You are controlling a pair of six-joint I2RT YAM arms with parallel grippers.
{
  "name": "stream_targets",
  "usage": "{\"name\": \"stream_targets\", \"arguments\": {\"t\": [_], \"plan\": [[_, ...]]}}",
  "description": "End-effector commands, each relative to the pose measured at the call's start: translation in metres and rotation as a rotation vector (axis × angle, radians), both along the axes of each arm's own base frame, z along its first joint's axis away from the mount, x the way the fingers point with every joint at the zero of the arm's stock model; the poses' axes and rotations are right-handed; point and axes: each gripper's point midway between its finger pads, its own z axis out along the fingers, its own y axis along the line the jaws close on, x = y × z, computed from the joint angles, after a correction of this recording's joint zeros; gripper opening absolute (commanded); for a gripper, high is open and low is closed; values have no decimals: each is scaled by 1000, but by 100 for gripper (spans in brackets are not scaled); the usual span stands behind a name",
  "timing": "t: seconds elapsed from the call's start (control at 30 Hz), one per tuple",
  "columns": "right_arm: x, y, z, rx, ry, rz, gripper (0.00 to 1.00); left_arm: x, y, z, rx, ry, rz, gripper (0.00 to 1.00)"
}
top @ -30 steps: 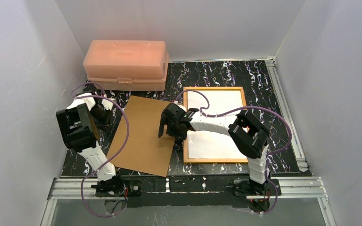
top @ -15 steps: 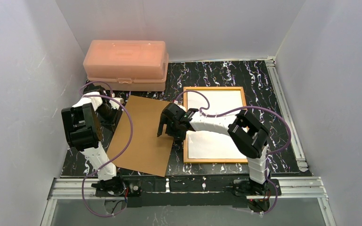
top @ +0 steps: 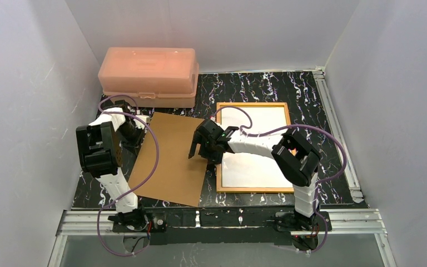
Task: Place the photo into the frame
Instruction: Move the photo frame item to the center of the board.
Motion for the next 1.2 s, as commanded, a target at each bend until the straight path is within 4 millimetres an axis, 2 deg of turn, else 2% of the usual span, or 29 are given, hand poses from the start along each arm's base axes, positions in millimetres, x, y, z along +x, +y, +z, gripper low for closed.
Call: {"name": "stream_targets", "arguments": {"t": [0.0,0.23,0.57,0.9,1.17], "plan": [[11,47,67,265,-76,23,95,-16,-58,-11,-219,80,-13,0],[14,48,102,336,-129,15,95,-19,-59,-12,-209,86,-22,0],[4,39,124,402,-120,-8,95,-17,-65,-10,-195,78,-41,0],[13,8,116,374,-123,-79,95,-18,-94,-9,-229,95,-88,0],[24,-40,108,356,-131,-164,95,-18,-117,-3,-225,93,-143,0]]}}
